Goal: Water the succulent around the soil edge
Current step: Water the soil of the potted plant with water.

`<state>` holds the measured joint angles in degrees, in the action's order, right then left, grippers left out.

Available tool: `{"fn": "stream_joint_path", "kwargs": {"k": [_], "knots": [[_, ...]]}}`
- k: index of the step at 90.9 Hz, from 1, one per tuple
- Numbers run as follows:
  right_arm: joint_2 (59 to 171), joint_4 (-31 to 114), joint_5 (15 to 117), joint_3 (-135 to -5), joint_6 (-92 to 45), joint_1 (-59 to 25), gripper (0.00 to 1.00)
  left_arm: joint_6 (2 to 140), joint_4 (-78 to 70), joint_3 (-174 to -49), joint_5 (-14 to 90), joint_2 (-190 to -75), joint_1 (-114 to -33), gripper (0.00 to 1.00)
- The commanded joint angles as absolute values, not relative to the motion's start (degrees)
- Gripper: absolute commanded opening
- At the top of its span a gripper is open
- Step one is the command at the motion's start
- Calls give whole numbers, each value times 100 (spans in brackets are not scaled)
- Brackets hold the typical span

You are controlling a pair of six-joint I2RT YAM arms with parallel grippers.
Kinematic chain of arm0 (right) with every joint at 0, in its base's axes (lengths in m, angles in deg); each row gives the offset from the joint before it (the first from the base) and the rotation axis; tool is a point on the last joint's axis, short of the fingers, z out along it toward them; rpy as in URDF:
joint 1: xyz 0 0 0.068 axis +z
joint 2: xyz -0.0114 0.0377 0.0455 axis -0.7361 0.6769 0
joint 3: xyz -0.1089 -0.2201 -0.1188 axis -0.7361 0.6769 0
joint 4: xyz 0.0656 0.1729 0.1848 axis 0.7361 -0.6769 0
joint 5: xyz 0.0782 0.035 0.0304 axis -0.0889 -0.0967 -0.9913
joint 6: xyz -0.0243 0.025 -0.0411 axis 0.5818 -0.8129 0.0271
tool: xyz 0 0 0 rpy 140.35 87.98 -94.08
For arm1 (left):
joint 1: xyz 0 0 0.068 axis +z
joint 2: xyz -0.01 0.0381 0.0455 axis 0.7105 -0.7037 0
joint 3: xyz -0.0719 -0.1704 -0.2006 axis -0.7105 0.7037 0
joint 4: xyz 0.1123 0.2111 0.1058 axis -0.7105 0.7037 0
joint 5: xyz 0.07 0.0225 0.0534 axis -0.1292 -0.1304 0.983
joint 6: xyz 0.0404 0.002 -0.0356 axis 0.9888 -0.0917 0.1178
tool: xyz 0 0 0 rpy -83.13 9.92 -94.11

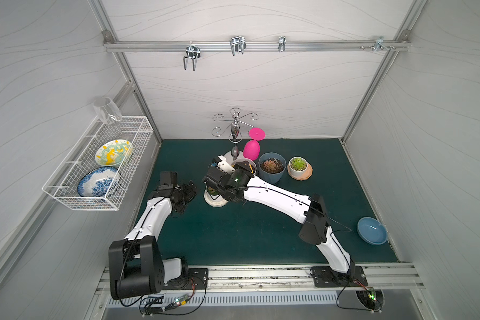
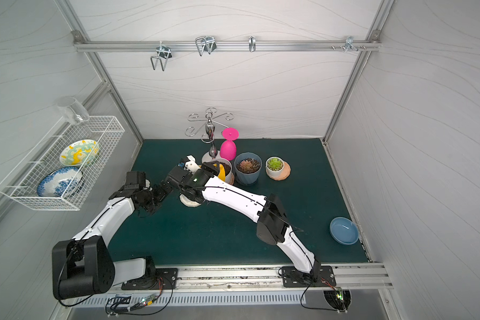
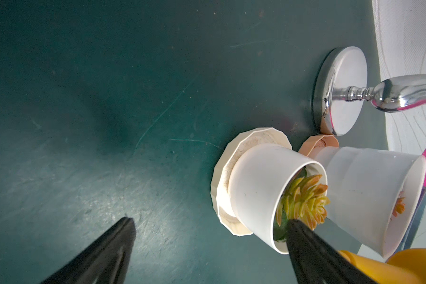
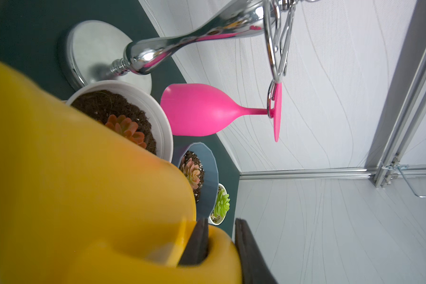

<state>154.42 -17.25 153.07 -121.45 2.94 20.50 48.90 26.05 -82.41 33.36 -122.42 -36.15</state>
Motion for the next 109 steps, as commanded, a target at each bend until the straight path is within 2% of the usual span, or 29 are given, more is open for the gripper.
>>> {"fn": "stream_joint_path", "kwargs": {"k": [1,14,109], "knots": [[15533,-851,15811,-12052,1012,2123,0,4946,2541,-8315,3383,-12213,-3579,100],[15492,-121,15952,-11770,1646,2154,0,4945,2539,-8318,3392,-12180,-3586,100],[15562,855,16142,-11526,2635,2152,0,4955,2558,-8394,3338,-12212,-3577,100]]}}
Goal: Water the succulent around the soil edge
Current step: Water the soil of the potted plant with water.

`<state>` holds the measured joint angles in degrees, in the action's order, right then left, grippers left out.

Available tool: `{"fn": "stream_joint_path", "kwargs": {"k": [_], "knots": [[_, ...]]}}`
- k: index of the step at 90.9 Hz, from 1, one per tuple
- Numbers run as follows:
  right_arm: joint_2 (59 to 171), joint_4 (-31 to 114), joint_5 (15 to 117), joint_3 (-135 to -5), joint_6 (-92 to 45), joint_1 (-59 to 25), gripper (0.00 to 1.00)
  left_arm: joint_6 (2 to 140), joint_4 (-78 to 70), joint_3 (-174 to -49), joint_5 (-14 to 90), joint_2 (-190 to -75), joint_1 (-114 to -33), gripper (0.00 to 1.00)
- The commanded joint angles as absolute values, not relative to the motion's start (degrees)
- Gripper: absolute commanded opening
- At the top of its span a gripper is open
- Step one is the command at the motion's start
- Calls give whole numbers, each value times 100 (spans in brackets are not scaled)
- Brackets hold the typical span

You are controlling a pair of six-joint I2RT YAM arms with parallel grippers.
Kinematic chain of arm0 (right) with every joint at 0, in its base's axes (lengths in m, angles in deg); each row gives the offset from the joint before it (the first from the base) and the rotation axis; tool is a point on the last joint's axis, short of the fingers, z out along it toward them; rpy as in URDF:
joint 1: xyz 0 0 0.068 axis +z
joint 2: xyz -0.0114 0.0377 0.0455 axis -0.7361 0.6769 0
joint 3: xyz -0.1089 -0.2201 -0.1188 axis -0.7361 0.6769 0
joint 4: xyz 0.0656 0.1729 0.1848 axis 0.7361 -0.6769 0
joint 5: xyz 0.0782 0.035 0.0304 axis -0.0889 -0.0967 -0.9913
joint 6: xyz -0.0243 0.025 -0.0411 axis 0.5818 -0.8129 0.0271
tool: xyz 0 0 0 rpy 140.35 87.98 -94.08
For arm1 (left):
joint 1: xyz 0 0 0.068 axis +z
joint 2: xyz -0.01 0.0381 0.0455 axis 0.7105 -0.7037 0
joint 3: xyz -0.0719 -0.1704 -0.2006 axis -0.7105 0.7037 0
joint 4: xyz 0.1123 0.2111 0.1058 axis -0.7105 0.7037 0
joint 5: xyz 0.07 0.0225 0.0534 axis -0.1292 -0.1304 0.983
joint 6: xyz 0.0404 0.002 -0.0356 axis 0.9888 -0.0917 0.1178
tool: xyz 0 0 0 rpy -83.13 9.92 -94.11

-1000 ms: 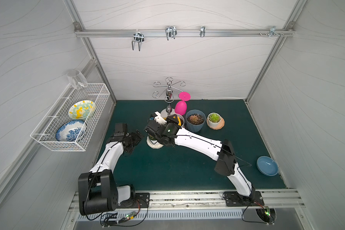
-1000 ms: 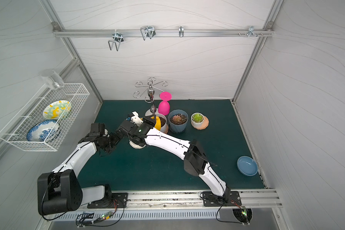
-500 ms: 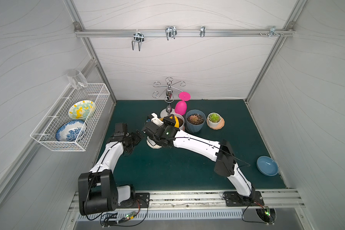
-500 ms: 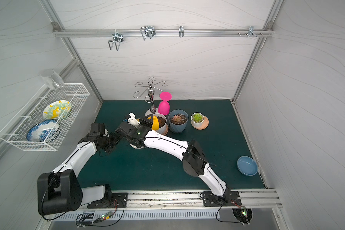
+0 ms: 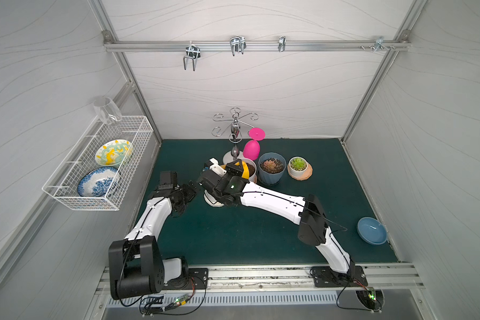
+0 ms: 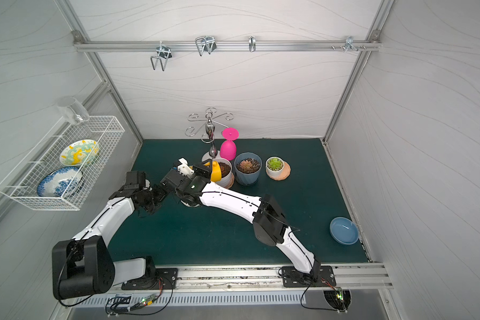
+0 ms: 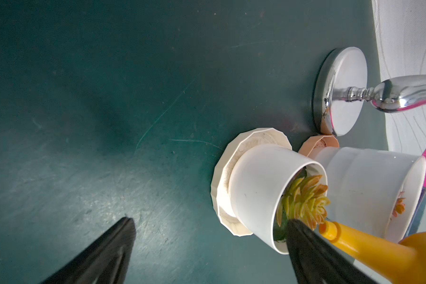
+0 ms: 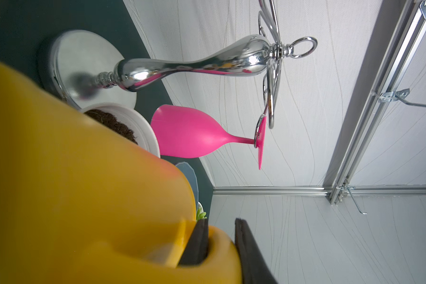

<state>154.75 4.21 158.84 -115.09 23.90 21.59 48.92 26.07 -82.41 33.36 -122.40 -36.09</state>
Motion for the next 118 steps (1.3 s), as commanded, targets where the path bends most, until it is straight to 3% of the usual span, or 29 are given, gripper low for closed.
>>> {"fn": "stream_joint_path", "kwargs": {"k": [1,118], "knots": [[15574,860,16142,-11528,2639,2142,0,4956,2561,-8395,3339,-12208,-3578,100],[16156,2118,16041,-12348,3872,1861,0,4969,2512,-8379,3304,-12281,-3572,100]]}}
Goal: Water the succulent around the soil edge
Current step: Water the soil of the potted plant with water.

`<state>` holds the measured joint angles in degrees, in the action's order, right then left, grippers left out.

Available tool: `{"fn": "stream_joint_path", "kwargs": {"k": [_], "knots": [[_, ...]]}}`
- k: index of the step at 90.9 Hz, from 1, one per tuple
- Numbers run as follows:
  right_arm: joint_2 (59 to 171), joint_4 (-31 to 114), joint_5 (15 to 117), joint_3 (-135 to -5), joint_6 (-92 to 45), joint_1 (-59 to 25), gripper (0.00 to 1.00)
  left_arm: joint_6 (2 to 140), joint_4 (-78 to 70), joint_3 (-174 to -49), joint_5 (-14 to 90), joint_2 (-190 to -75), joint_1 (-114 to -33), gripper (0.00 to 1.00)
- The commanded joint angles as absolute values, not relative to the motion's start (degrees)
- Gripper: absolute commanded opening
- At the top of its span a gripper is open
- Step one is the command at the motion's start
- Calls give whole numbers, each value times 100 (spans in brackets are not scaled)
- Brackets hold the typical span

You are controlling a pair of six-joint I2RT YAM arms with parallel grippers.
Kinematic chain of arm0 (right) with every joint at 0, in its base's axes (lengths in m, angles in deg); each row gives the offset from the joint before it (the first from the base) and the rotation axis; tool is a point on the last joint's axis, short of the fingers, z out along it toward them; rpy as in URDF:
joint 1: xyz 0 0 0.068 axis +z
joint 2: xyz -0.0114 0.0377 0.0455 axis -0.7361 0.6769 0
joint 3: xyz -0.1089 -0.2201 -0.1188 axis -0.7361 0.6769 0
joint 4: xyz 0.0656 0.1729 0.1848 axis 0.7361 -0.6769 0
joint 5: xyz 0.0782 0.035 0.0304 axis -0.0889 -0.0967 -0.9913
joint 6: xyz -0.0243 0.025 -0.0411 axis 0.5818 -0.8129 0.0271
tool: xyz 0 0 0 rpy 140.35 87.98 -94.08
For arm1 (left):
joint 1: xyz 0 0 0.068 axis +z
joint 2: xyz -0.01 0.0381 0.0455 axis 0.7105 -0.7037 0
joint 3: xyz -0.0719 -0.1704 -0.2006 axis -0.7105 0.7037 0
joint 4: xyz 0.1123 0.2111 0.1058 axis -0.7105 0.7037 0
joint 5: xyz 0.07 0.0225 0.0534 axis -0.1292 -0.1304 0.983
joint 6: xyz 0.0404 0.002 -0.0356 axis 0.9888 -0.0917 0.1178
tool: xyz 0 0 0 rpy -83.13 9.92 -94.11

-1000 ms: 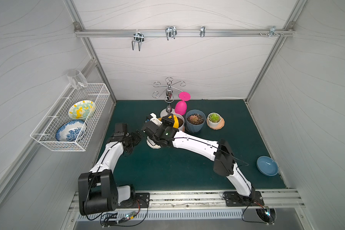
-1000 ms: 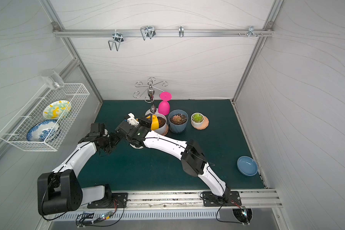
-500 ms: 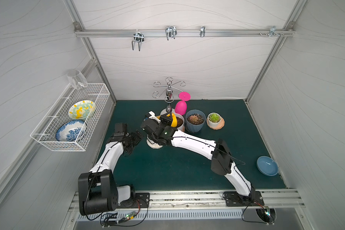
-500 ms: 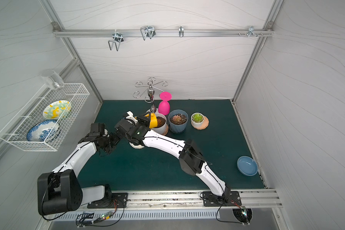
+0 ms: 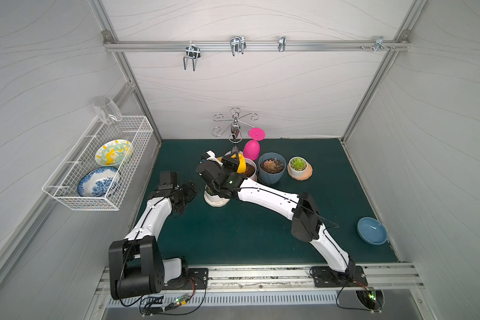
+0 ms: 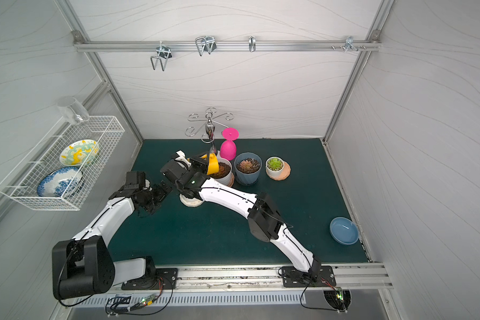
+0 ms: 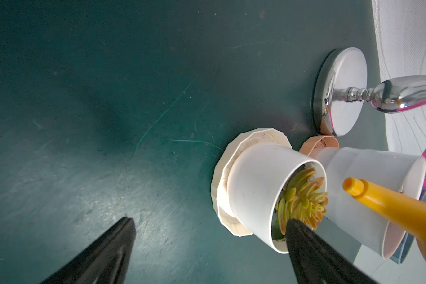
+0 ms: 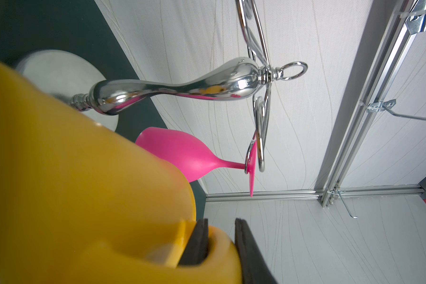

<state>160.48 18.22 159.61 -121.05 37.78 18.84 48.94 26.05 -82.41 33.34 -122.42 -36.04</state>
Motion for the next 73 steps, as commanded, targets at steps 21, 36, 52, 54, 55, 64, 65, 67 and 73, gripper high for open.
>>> {"fn": "stream_joint_path", "kwargs": {"k": [21,36,52,54,55,64,65,67,73], "knots": [[16247,2263,15984,-12483,4041,1911,0,4963,2495,-8370,3279,-12301,-3574,100],[16334,2335,15959,-12648,4167,1947,0,4961,2486,-8373,3260,-12303,-3578,100],[16366,2407,15921,-12695,4211,2026,0,4960,2480,-8368,3243,-12316,-3572,100],[16372,2417,15913,-12698,4214,2036,0,4961,2478,-8368,3243,-12316,-3575,100],[16374,2419,15913,-12703,4215,2036,0,4964,2482,-8364,3243,-12313,-3577,100],[16400,2438,15897,-12767,4248,2061,0,4964,2469,-8360,3234,-12319,-3576,100],[16406,2438,15896,-12777,4249,2066,0,4965,2469,-8360,3234,-12319,-3573,100],[16411,2440,15896,-12789,4250,2070,0,4960,2473,-8360,3234,-12319,-3573,100],[16428,2438,15881,-12819,4257,2095,0,4959,2475,-8360,3234,-12315,-3573,100]]}}
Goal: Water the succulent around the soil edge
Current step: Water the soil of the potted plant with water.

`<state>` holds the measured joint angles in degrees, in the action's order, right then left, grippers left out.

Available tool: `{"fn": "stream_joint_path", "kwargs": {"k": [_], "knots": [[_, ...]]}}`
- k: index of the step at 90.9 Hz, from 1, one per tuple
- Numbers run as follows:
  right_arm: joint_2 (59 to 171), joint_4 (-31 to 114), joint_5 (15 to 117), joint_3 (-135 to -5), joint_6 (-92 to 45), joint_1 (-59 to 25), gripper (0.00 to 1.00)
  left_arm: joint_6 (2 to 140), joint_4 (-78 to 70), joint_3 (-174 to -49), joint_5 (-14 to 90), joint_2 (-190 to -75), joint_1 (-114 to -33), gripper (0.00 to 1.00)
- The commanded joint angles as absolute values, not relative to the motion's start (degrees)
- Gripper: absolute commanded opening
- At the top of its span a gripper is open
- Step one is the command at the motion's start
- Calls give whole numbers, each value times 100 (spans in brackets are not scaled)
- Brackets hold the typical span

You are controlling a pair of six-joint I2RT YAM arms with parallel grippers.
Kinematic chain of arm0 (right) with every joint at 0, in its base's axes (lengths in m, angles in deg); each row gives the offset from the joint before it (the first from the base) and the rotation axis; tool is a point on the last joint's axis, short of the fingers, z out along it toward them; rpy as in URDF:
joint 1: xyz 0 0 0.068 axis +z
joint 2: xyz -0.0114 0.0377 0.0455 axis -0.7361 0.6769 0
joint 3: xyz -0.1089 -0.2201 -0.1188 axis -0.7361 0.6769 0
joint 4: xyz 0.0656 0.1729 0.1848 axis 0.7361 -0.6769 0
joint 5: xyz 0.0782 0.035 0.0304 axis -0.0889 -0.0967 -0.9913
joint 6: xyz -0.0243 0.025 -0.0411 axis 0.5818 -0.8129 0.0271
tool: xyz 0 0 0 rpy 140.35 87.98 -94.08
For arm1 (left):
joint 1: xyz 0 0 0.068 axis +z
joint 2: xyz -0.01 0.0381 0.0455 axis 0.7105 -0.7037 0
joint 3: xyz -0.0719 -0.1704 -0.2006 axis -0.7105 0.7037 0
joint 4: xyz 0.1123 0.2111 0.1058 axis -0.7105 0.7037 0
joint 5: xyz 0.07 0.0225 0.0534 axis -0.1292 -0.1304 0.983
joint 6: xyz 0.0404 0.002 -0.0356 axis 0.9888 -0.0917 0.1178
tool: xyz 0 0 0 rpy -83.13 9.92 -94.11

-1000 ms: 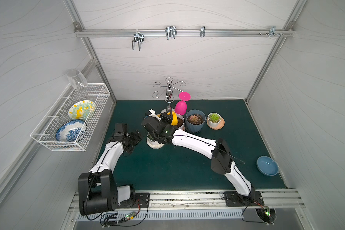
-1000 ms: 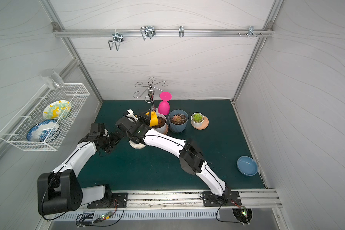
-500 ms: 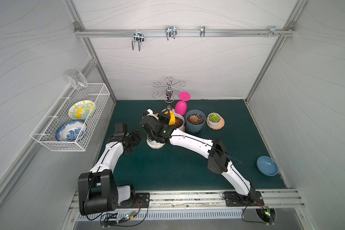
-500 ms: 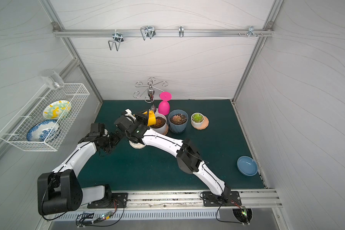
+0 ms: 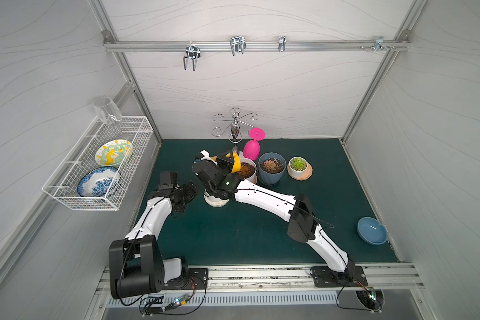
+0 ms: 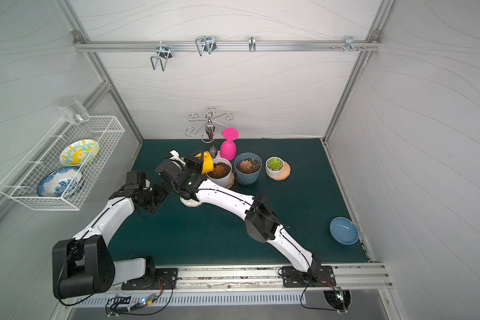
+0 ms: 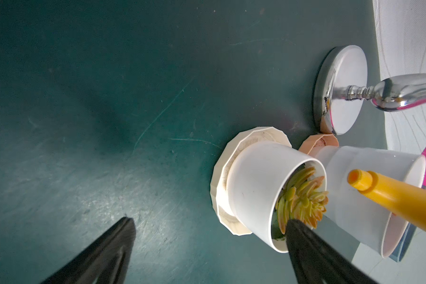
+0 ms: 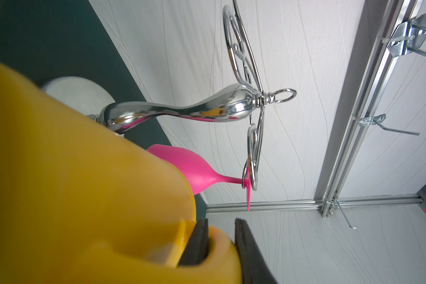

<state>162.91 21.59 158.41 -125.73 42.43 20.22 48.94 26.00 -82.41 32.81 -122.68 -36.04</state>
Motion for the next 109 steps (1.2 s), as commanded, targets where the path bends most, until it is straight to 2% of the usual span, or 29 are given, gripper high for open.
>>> {"fn": "stream_joint_path", "kwargs": {"k": [1,109], "knots": [[16429,2438,15879,-12816,4263,2101,0,4958,2476,-8360,3234,-12313,-3572,100],[16113,1939,15751,-12587,3736,2520,0,4961,2540,-8439,3216,-12316,-3578,100]]}}
